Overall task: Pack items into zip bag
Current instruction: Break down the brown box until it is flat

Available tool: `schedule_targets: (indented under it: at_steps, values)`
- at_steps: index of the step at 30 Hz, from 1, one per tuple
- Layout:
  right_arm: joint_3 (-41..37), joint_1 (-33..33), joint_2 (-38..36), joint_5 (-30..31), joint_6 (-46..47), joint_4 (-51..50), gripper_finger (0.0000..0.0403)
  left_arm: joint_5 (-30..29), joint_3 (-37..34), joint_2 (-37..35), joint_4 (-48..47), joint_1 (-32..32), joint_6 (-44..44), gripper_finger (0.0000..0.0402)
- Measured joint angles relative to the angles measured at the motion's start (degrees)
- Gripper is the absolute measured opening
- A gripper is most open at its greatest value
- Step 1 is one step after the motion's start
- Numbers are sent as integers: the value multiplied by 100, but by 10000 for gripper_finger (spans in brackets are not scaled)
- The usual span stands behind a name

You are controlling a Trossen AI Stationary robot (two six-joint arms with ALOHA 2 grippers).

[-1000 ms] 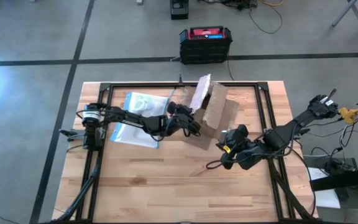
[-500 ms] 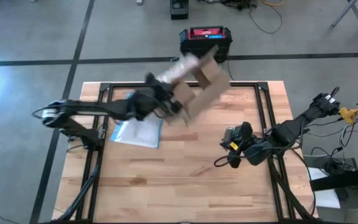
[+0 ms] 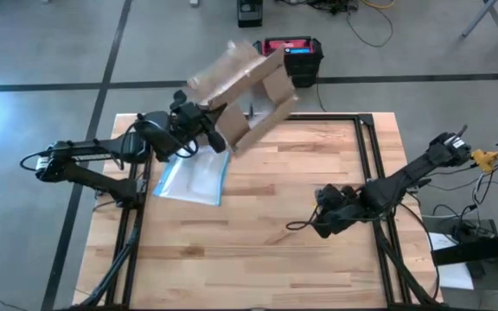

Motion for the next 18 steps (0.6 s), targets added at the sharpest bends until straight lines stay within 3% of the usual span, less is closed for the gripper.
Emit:
schedule_targets:
  at_steps: [8, 12, 18]
  values:
    - [-1207, -89, 48, -1820, 655, 708, 56, 52, -31, 267, -129, -8, 13, 0]
    - [-1730, -28, 48, -2272, 1091, 1576, 56, 71, -31, 459, -209, -8, 13, 0]
    - [-1750, -28, 47, -2317, 1141, 1603, 56, 89, -31, 470, -196, -8, 12, 0]
